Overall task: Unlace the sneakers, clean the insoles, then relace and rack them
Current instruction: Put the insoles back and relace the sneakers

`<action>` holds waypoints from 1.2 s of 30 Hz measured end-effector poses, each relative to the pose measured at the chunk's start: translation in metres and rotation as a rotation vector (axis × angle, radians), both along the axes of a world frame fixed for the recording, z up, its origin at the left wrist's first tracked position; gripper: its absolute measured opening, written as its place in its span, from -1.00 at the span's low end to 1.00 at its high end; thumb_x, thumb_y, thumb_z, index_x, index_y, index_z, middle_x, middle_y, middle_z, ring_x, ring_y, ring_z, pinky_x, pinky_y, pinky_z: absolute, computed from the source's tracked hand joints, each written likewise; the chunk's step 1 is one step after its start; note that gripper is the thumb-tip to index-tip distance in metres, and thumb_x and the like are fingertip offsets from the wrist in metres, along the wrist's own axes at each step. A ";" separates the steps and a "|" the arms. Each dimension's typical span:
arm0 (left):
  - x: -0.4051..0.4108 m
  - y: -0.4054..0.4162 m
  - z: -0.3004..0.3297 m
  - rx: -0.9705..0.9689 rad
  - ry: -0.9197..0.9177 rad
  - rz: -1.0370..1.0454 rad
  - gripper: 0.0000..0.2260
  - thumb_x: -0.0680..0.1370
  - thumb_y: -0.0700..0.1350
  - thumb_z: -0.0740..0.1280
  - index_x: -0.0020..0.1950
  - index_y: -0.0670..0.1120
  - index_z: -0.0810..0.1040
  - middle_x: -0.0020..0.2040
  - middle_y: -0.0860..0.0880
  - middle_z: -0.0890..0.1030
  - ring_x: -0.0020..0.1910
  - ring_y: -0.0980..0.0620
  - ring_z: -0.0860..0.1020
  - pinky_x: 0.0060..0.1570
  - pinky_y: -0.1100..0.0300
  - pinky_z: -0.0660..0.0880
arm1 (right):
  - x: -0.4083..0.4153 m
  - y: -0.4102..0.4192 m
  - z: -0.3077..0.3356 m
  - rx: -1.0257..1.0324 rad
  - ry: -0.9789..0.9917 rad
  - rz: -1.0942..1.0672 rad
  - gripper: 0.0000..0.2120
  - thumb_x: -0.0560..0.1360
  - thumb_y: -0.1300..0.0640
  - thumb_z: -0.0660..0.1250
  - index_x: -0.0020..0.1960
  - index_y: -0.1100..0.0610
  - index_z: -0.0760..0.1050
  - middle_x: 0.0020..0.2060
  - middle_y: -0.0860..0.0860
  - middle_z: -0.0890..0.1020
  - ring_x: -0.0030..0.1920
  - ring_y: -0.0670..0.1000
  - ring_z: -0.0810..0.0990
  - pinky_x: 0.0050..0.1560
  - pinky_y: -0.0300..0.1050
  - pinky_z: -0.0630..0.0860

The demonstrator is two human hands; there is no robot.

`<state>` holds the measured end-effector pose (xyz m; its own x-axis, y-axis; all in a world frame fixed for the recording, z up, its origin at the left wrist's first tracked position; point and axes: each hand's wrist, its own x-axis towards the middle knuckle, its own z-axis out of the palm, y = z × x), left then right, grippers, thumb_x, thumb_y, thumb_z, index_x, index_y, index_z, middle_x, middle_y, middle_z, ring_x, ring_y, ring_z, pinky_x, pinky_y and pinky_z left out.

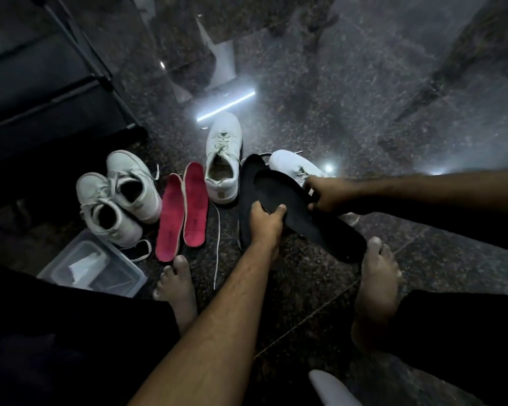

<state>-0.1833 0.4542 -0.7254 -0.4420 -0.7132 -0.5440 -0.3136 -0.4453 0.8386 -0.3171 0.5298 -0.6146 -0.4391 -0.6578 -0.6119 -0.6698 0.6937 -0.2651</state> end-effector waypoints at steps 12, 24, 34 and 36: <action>0.024 -0.015 0.009 -0.230 -0.143 -0.055 -0.80 0.46 -0.16 0.47 0.04 -0.17 0.57 -0.10 -0.13 0.67 -0.13 -0.13 0.64 -0.03 -0.03 0.60 | 0.003 -0.027 -0.016 0.098 -0.206 0.064 -0.95 0.56 0.24 0.31 -0.06 0.15 0.54 -0.27 0.04 0.68 -0.43 -0.10 0.65 -0.31 -0.07 0.63; 0.067 -0.044 -0.018 -0.256 -0.466 0.162 -0.69 0.62 -0.15 0.32 0.34 -0.21 0.50 0.24 -0.22 0.60 0.23 -0.20 0.55 0.20 0.09 0.41 | 0.056 -0.068 -0.085 -0.057 -0.032 -0.072 -0.72 0.50 0.20 0.28 0.19 0.15 0.57 0.14 0.13 0.64 0.15 0.16 0.60 0.08 -0.10 0.53; 0.072 -0.048 -0.031 -0.372 -0.762 0.077 -0.50 0.43 -0.40 0.37 0.35 -0.22 0.40 0.32 -0.29 0.44 0.27 -0.30 0.46 0.29 -0.03 0.36 | 0.071 -0.087 -0.126 -0.332 -0.138 -0.668 -0.93 0.43 0.16 0.43 -0.10 0.03 0.63 -0.06 -0.03 0.69 0.04 -0.01 0.64 0.09 -0.20 0.50; 0.069 -0.047 -0.026 -0.469 -0.861 0.036 -0.49 0.38 -0.36 0.43 0.31 -0.18 0.42 0.30 -0.25 0.43 0.29 -0.28 0.43 0.27 -0.04 0.37 | 0.067 -0.089 -0.118 -0.336 -0.087 -0.689 -0.87 0.42 0.24 0.37 -0.19 0.01 0.58 -0.10 -0.06 0.67 0.01 -0.03 0.62 0.05 -0.16 0.50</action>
<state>-0.1140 0.4068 -0.7517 -0.0009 -0.9445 -0.3286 -0.8938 -0.1466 0.4237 -0.2505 0.4412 -0.7324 -0.7764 -0.4096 -0.4789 -0.0829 0.8197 -0.5667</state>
